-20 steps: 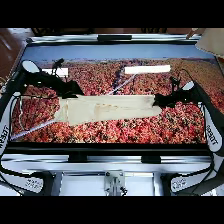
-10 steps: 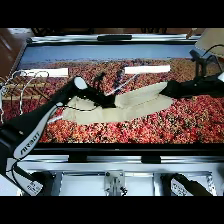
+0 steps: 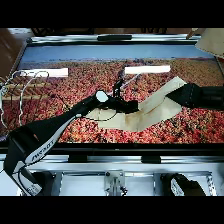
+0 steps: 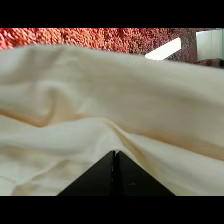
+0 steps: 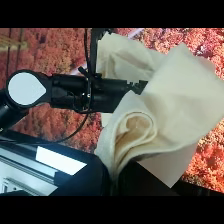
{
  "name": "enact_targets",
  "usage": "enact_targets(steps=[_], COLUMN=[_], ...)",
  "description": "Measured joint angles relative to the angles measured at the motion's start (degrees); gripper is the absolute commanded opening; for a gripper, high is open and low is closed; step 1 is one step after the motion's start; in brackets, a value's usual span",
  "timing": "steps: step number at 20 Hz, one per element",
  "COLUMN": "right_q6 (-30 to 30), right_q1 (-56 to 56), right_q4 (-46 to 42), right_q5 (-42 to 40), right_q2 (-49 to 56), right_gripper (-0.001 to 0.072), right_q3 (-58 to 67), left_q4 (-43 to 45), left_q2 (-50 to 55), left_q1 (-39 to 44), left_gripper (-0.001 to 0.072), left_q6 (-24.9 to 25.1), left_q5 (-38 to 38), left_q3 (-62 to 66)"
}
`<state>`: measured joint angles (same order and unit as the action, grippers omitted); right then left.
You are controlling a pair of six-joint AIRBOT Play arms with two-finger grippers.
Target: Fold the shirts.
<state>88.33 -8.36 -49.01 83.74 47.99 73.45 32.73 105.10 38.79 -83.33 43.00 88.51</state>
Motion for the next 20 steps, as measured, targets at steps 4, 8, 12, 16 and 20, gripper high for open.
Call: enact_targets(steps=[4,8,12,16,20], right_q6=[-1.81,-3.54,-3.23,-2.78,-3.72], right_q1=[1.44,10.99,22.99,32.26,32.41], right_q4=[5.86,6.91,5.22,8.74,11.89], right_q5=[-6.34,-15.91,-27.56,-38.47,-41.03], right_q2=[3.17,11.8,24.94,37.81,42.36], right_gripper=[0.0066,0.0066,0.0066,0.0575,0.0574], right_q3=[0.0,0.0,0.0,-0.02,-0.02], left_q4=[14.62,24.83,28.17,29.18,29.59], left_q2=[-8.37,-20.55,-33.38,-43.15,-47.08], left_q1=[-8.98,-22.99,-37.03,-44.81,-46.71], left_gripper=[0.0029,0.0029,0.003,0.003,0.003], left_q6=[-0.9,-2.27,-2.69,-2.91,-2.89], left_q5=[9.94,18.01,22.93,27.17,28.98], left_q3=[0.0,0.0,0.02,0.0,-1.29])
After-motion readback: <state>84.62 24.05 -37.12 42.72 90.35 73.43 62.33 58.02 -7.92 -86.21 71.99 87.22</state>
